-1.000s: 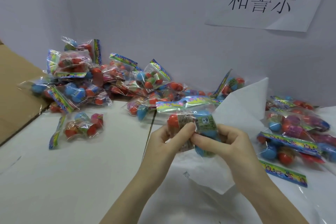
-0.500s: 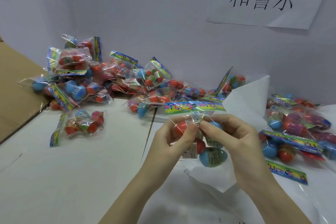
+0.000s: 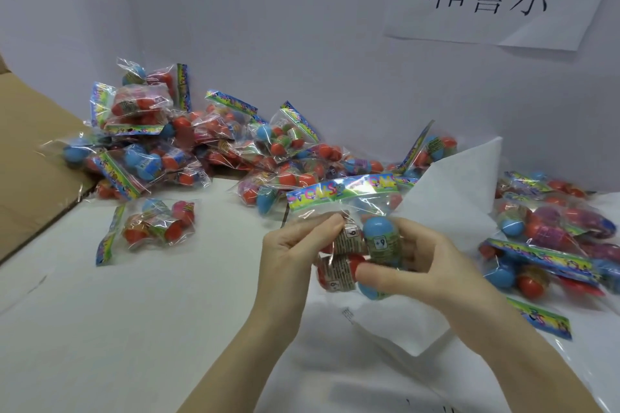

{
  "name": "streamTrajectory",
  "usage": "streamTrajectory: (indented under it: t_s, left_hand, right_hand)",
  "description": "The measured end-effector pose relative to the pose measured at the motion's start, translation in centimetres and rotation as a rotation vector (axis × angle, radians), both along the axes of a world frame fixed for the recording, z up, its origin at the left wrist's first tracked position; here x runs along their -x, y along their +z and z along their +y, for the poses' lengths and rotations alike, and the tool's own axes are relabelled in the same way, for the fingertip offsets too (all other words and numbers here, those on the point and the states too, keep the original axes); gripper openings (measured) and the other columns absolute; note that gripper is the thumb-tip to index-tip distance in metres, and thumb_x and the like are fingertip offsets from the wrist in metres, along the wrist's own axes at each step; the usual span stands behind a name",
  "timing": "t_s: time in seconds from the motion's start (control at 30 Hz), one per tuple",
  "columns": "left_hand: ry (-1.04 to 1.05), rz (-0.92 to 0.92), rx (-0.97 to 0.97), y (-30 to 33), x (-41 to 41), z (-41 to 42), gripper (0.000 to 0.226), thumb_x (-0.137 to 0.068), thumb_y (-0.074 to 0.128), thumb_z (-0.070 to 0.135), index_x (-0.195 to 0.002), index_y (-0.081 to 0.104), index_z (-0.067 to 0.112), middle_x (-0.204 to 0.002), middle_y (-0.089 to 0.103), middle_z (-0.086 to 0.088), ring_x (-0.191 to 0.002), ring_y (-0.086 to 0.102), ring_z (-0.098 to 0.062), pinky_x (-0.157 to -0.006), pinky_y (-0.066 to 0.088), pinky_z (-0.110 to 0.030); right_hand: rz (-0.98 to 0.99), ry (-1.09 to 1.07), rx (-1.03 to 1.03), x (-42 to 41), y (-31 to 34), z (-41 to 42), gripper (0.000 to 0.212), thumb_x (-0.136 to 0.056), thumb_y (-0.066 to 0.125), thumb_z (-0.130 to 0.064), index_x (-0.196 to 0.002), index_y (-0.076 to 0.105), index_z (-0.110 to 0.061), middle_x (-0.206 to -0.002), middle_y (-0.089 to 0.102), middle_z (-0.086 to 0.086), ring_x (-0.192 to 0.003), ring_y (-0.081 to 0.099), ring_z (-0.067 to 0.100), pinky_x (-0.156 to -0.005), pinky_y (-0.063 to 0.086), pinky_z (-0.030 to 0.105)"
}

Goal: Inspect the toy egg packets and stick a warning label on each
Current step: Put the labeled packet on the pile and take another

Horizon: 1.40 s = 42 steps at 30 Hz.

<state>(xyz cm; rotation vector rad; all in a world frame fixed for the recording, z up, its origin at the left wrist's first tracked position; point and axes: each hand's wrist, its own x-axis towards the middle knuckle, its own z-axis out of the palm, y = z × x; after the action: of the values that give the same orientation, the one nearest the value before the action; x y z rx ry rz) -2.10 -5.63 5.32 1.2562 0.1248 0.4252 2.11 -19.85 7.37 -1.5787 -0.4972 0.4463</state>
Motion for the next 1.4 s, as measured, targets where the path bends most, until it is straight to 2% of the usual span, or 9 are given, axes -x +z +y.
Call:
streamTrajectory:
  t_s: [0.23, 0.37, 0.43, 0.5, 0.63, 0.8, 0.93, 1.03, 1.4]
  left_hand:
    - [-0.211, 0.185, -0.012, 0.4, -0.1, -0.5, 0.038, -0.071, 0.07, 0.053, -0.087, 0.07, 0.018, -0.072, 0.071, 0.005, -0.064, 0.065, -0.008, -0.049, 0.049, -0.019]
    - [-0.03, 0.136, -0.112, 0.1, 0.1, -0.8, 0.049, -0.065, 0.072, 0.052, -0.106, 0.06, 0.026, -0.089, 0.067, 0.009, -0.077, 0.064, -0.008, -0.057, 0.049, -0.016]
    - [0.049, 0.106, -0.133, -0.1, 0.0, -0.8, 0.041, -0.066, 0.075, 0.052, -0.098, 0.059, 0.032, -0.085, 0.067, 0.014, -0.079, 0.062, -0.004, -0.06, 0.048, -0.012]
    - [-0.11, 0.062, -0.083, 0.0, 0.1, -0.9, 0.036, -0.064, 0.07, 0.042, -0.097, 0.063, 0.03, -0.088, 0.069, 0.017, -0.083, 0.063, -0.003, -0.065, 0.048, -0.013]
    - [-0.353, -0.045, 0.097, 0.2, 0.5, -1.1, 0.036, -0.067, 0.07, 0.035, -0.102, 0.071, 0.025, -0.107, 0.071, 0.001, -0.101, 0.065, -0.015, -0.083, 0.053, -0.025]
    - [-0.201, -0.003, 0.349, 0.5, 0.1, 0.5, 0.03, -0.066, 0.069, 0.026, -0.093, 0.075, 0.015, -0.099, 0.073, -0.006, -0.085, 0.069, -0.013, -0.064, 0.053, -0.02]
    - [-0.194, 0.018, 0.293, 0.5, 0.1, 0.4, 0.022, -0.066, 0.069, 0.019, -0.086, 0.076, 0.016, -0.092, 0.074, -0.004, -0.078, 0.069, -0.011, -0.061, 0.052, -0.018]
    - [-0.179, 0.045, 0.239, 0.5, 0.1, 0.3, 0.027, -0.064, 0.07, 0.021, -0.09, 0.072, 0.013, -0.09, 0.074, -0.003, -0.077, 0.069, -0.011, -0.06, 0.051, -0.017]
    - [-0.161, 0.065, 0.136, 0.5, 0.2, 0.4, 0.038, -0.062, 0.077, 0.022, -0.098, 0.065, 0.016, -0.089, 0.073, -0.001, -0.082, 0.069, -0.012, -0.065, 0.052, -0.017]
  right_hand:
    - [-0.095, -0.165, -0.265, 0.1, 0.1, 0.3, 0.042, -0.048, 0.077, -0.031, -0.087, 0.072, -0.015, -0.084, 0.074, 0.002, -0.075, 0.07, 0.011, -0.06, 0.051, 0.015]
    - [-0.215, -0.385, -0.28, 0.1, -0.2, 0.3, 0.041, -0.056, 0.072, -0.036, -0.095, 0.067, -0.024, -0.085, 0.073, -0.009, -0.078, 0.068, 0.005, -0.062, 0.052, 0.015]
    - [-0.457, -0.612, -0.144, 0.2, -0.3, 0.4, 0.039, -0.06, 0.072, -0.043, -0.097, 0.063, -0.035, -0.085, 0.07, -0.02, -0.082, 0.064, 0.001, -0.069, 0.05, 0.012]
    - [-0.81, -0.744, 0.05, 0.3, -0.6, 0.6, 0.045, -0.066, 0.074, -0.043, -0.107, 0.06, -0.031, -0.085, 0.064, -0.023, -0.081, 0.058, 0.003, -0.072, 0.043, 0.007]
    - [-1.124, -0.499, 0.13, 1.0, -1.5, 1.4, 0.056, -0.076, 0.066, -0.039, -0.121, 0.05, -0.01, -0.098, 0.059, -0.007, -0.088, 0.054, 0.01, -0.081, 0.044, 0.016]
    - [-1.105, -0.398, -0.016, 1.4, -1.4, 1.4, 0.033, -0.082, 0.057, -0.027, -0.113, 0.055, -0.014, -0.109, 0.06, -0.008, -0.097, 0.054, 0.004, -0.087, 0.045, 0.022]
    - [-0.76, -0.479, 0.019, 0.9, -0.7, 1.3, 0.027, -0.082, 0.056, -0.042, -0.109, 0.052, -0.041, -0.104, 0.056, -0.027, -0.095, 0.051, -0.006, -0.08, 0.039, 0.006]
    - [-0.558, -0.424, -0.088, 0.5, -0.8, 1.0, 0.017, -0.078, 0.066, -0.041, -0.095, 0.061, -0.042, -0.088, 0.068, -0.024, -0.087, 0.059, -0.003, -0.072, 0.043, 0.007]
    - [-0.493, -0.46, -0.203, 0.4, -0.5, 0.7, 0.01, -0.063, 0.066, -0.04, -0.071, 0.071, -0.041, -0.075, 0.071, -0.017, -0.071, 0.064, 0.005, -0.064, 0.049, 0.01]
